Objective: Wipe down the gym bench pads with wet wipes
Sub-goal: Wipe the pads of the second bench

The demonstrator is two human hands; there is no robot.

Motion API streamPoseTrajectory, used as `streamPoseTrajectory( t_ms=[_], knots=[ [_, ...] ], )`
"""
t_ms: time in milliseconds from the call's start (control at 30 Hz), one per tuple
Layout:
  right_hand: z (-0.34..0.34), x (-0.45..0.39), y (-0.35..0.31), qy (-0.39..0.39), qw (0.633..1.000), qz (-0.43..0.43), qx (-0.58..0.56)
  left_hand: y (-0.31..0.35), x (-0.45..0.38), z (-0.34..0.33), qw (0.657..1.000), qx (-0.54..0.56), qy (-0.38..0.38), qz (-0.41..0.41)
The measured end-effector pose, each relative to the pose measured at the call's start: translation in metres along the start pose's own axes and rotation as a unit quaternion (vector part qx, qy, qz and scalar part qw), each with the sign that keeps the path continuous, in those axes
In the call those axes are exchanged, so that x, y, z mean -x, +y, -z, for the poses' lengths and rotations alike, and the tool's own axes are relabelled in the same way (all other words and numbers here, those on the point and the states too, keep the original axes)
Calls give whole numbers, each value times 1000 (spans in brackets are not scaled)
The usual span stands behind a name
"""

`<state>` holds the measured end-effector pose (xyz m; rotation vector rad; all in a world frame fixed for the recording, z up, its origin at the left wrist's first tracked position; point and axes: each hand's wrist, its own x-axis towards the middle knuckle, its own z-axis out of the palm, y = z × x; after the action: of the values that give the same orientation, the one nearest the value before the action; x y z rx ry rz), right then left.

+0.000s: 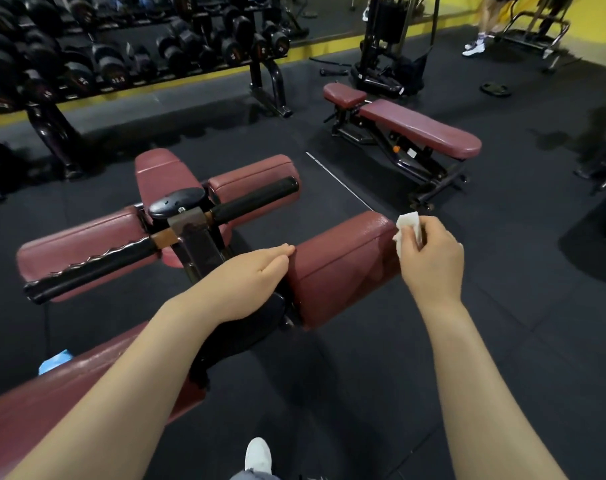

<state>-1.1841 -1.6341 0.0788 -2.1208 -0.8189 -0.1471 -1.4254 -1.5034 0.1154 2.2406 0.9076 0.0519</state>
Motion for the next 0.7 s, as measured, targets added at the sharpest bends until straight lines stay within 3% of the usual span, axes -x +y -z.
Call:
streamPoseTrajectory(
  t_ms=[233, 400, 700],
  knots=[
    [19, 18, -6, -60, 964, -98, -241, 7, 13, -4, 997, -34, 43, -47],
    [30, 41, -23, -176, 937, -39, -298, 17, 53, -15, 986, -95, 131, -46],
    [36, 109, -77, -421, 852, 72, -302, 14, 177, -60, 959, 10, 280, 38]
  ],
)
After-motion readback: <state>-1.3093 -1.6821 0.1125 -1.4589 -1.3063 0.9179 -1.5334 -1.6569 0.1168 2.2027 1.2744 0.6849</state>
